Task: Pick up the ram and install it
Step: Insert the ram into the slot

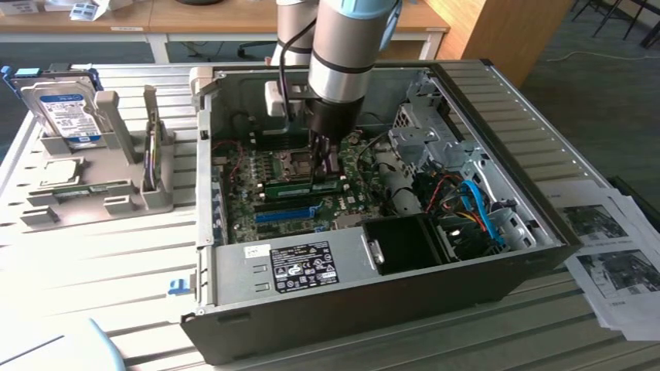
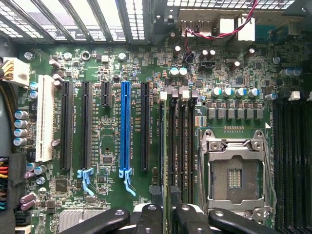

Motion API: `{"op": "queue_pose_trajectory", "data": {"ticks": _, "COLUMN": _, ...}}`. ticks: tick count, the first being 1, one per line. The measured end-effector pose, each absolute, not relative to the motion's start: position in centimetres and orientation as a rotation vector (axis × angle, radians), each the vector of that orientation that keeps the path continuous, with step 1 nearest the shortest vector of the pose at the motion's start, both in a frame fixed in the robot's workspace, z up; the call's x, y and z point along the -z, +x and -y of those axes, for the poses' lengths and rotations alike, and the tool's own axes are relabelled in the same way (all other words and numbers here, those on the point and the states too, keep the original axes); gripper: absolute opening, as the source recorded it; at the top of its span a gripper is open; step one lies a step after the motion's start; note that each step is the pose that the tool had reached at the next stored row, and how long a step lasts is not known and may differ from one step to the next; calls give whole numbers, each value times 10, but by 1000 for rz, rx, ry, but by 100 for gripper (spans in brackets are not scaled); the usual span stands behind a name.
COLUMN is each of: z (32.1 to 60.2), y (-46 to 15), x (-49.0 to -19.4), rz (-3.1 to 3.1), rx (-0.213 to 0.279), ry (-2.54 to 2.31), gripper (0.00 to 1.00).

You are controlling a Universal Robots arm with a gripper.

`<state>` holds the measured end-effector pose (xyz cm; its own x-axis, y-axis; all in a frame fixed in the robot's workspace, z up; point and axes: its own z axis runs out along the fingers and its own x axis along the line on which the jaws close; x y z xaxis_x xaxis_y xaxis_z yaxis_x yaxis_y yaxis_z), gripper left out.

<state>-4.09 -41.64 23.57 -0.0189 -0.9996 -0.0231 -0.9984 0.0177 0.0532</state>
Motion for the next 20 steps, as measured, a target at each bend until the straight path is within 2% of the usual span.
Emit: {"op": "queue_pose_trajectory", "data": {"ticks": 20, "z": 416, "y": -41, "x": -243, "rz": 2226, "rx": 84, "ry": 2186, "gripper": 18}}
